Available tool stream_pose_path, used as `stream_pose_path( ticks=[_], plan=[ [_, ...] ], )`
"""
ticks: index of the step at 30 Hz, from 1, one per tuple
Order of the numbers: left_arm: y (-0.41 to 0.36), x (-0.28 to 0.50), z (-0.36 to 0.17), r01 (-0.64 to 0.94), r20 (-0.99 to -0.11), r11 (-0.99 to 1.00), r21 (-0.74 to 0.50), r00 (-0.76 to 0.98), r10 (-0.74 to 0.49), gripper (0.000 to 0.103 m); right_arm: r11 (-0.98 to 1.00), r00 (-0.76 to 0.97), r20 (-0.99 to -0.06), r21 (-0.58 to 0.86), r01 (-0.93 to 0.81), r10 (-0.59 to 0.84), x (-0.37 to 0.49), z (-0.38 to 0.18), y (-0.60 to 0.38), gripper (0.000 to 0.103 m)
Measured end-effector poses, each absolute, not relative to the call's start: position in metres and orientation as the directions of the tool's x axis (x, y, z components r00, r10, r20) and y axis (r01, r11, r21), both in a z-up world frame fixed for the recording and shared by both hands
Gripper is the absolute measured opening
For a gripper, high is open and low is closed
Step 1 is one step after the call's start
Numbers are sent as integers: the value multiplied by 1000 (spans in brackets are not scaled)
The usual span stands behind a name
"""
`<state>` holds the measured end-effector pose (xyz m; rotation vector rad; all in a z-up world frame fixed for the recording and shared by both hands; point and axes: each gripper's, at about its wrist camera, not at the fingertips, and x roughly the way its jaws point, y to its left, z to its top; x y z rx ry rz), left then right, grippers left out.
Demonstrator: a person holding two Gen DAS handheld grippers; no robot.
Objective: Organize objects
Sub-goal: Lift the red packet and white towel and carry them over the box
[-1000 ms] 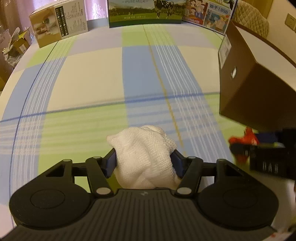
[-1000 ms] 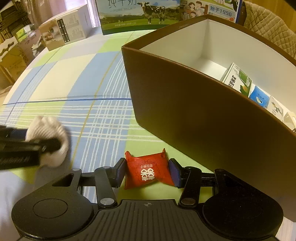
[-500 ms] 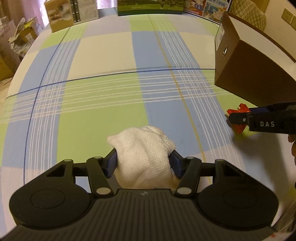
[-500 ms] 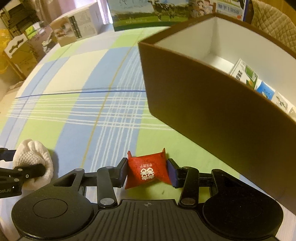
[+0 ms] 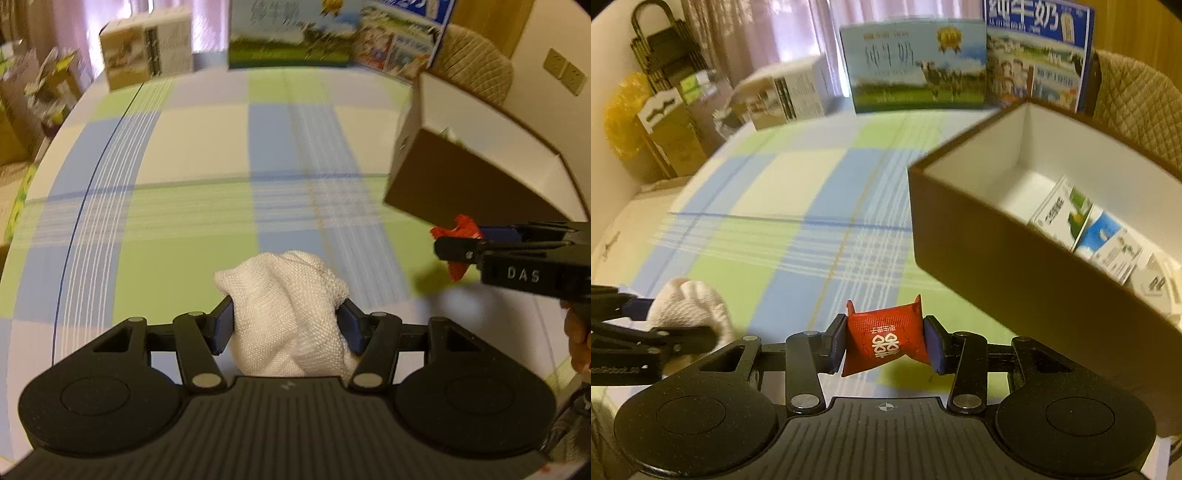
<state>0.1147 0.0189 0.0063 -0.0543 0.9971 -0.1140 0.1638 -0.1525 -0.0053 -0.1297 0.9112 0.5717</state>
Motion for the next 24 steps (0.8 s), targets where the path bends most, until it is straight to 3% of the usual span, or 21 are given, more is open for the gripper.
stream_pose_path(
  ticks=[15, 24],
  plan=[
    [-55, 136, 70, 231, -736, 969, -83, 641, -216, 54, 868, 621, -637, 164, -469, 457, 151, 69, -218, 40],
    [-110, 165, 96, 333, -692, 942, -47, 670, -271, 54, 920, 713, -598, 117, -373, 365, 167, 102, -287, 40]
  ],
)
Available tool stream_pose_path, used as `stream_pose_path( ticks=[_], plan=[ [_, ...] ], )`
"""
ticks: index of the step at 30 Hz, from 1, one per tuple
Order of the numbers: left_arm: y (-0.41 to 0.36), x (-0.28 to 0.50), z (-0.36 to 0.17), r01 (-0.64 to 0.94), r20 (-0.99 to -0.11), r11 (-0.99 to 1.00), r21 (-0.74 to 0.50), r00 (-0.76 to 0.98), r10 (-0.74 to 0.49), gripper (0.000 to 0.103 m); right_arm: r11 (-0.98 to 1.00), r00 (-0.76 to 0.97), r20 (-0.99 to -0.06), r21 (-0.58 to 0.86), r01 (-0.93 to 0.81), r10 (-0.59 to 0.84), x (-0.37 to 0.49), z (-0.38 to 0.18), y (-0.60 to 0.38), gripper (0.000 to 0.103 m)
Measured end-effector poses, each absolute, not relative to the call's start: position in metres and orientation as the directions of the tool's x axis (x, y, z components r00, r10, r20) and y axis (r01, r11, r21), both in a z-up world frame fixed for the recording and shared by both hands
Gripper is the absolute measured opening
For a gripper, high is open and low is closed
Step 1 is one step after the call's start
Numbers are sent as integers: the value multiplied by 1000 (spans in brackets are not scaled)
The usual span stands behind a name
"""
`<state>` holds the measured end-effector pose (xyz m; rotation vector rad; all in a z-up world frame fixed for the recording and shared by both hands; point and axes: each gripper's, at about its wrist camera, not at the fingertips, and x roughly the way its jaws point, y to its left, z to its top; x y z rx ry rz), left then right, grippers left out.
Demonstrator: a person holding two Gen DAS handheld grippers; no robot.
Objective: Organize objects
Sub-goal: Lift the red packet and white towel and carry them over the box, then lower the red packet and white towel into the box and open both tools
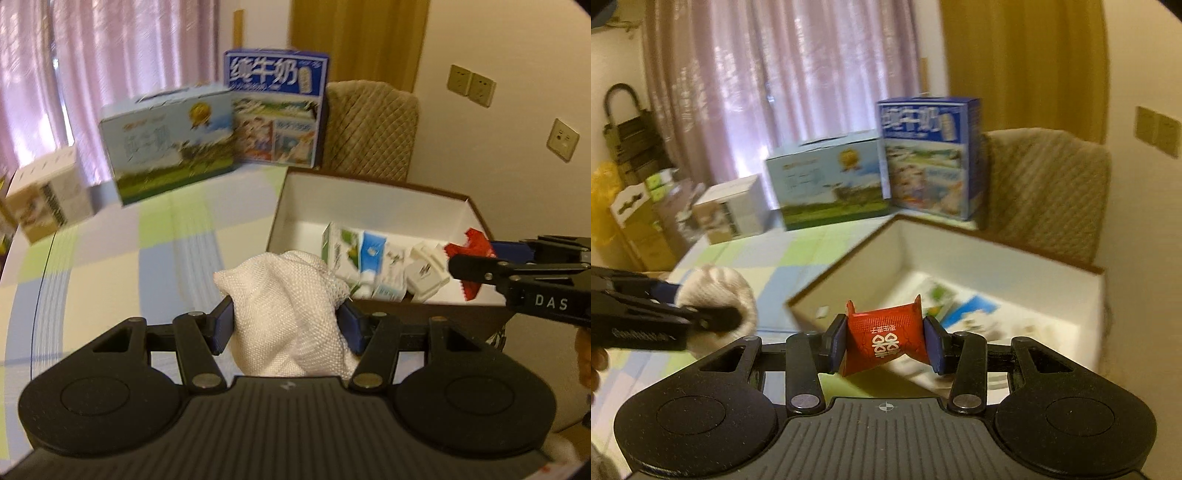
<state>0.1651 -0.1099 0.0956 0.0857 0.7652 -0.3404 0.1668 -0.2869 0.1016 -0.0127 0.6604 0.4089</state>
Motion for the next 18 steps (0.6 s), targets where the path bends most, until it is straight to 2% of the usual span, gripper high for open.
stream_pose_path(
  ticks=[8, 18],
  plan=[
    [-145, 200, 95, 391, -708, 920, -30, 641, -296, 55, 953, 712, -652, 53, -299, 260, 192, 93, -336, 40],
    [-176, 242, 77, 419, -752, 908, 18, 604, -264, 55, 959, 625, -746, 65, -275, 230, 224, 56, -366, 40]
  ],
)
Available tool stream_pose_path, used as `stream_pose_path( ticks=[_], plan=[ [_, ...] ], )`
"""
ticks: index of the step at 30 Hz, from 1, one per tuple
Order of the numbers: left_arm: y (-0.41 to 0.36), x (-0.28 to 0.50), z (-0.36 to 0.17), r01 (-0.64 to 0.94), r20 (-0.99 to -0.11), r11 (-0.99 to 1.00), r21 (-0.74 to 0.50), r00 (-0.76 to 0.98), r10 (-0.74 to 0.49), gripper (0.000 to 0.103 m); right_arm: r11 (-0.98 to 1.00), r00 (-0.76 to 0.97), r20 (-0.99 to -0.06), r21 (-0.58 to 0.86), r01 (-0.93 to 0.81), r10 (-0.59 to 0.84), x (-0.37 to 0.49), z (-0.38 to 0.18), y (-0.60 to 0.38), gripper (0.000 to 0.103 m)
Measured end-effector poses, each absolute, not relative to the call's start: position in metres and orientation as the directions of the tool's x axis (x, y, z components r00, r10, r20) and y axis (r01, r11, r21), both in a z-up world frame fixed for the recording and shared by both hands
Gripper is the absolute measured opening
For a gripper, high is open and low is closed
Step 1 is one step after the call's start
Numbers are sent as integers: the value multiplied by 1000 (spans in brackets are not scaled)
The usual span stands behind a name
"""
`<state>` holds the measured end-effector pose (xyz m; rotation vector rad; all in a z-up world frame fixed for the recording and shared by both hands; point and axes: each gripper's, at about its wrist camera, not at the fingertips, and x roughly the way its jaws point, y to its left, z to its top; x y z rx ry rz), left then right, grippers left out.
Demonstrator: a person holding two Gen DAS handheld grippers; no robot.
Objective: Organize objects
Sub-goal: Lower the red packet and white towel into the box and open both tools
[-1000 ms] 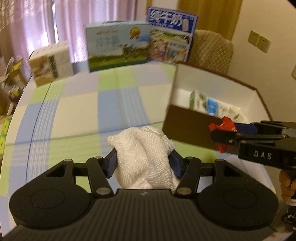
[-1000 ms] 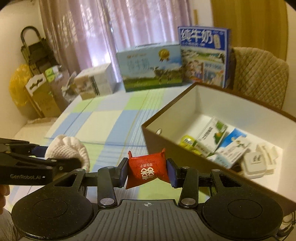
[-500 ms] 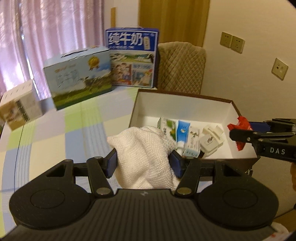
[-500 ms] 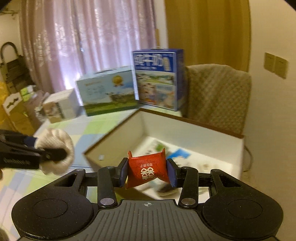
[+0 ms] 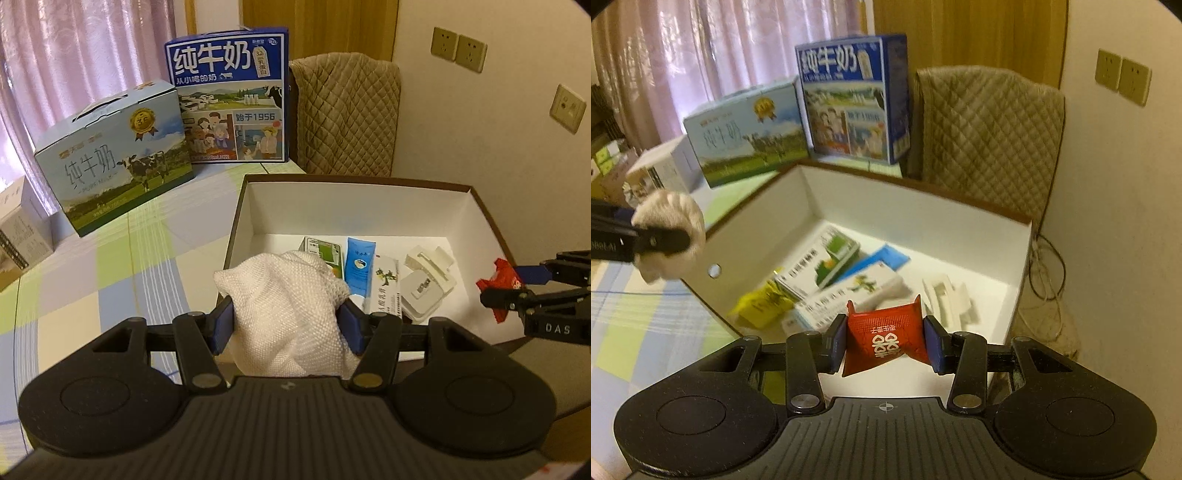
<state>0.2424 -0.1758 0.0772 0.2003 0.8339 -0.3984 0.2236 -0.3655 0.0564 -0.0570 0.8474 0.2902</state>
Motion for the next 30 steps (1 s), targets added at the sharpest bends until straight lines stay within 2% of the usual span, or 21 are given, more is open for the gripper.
stream_pose_path(
  ticks=[13, 16, 20, 30],
  plan=[
    [-189, 266, 55, 421, -785, 905, 56, 579, -221, 55, 960, 575, -804, -13, -279, 156, 238, 28, -365, 41],
    [-190, 268, 52, 420, -790, 906, 55, 573, -218, 55, 961, 578, -805, -36, -275, 135, 240, 26, -361, 48],
    [-192, 270, 48, 421, -795, 905, 56, 568, -215, 55, 964, 586, -796, -10, -265, 153, 242, 28, -363, 52],
    [-197, 279, 43, 426, -799, 901, 78, 567, -198, 59, 970, 599, -781, 33, -242, 176, 242, 33, -367, 52]
  ],
)
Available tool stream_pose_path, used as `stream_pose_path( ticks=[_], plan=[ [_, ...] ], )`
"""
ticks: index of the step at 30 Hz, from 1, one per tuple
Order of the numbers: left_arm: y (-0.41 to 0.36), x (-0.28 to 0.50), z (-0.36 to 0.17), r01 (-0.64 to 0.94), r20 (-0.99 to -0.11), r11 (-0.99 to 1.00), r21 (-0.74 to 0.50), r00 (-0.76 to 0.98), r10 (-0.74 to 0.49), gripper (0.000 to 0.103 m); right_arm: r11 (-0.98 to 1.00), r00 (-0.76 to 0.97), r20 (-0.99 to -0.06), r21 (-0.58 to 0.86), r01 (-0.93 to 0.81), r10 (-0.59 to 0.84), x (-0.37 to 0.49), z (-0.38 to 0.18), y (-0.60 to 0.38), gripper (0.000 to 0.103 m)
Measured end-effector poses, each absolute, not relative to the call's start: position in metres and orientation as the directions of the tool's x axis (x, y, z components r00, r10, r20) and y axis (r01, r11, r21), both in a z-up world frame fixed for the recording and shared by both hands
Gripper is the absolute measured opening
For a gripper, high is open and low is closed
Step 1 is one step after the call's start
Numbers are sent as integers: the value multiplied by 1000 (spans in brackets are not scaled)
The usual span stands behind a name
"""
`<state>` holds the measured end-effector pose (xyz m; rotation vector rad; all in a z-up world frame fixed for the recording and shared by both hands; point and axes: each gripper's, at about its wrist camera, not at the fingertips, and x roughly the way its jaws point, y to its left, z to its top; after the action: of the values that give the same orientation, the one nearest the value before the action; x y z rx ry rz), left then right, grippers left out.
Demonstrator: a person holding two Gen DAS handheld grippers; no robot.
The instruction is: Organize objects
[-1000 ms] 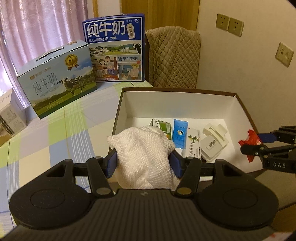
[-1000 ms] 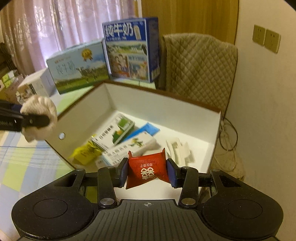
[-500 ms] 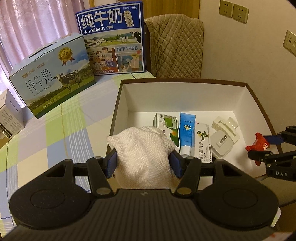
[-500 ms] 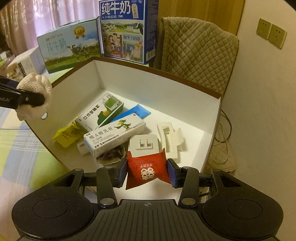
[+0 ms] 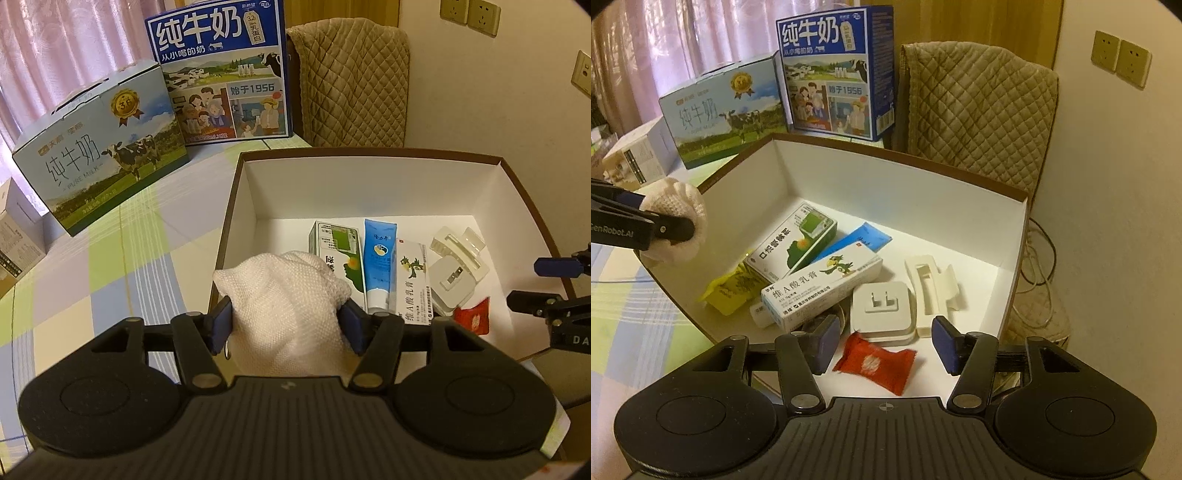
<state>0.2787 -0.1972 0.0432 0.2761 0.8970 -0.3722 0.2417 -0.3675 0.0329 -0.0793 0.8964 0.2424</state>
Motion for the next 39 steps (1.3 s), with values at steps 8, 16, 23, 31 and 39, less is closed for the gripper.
stream_pose_path(
  ticks=[8, 16, 23, 31, 39],
  plan=[
    [-197, 282, 41, 420, -783, 899, 122, 597, -173, 75, 969, 602, -776, 47, -241, 187, 240, 34, -371, 53],
    [-194, 276, 47, 430, -776, 893, 135, 606, -175, 85, 968, 609, -767, 61, -242, 200, 234, 38, -371, 55],
    [-183, 256, 55, 445, -777, 889, 105, 595, -206, 92, 966, 624, -751, 69, -249, 215, 217, 47, -365, 58],
    [-165, 220, 73, 465, -752, 884, 52, 601, -272, 99, 968, 672, -702, 107, -226, 235, 185, 66, -364, 60],
    [-141, 183, 85, 450, -722, 893, 7, 620, -307, 102, 970, 706, -666, 153, -188, 242, 147, 81, -355, 64]
  ],
)
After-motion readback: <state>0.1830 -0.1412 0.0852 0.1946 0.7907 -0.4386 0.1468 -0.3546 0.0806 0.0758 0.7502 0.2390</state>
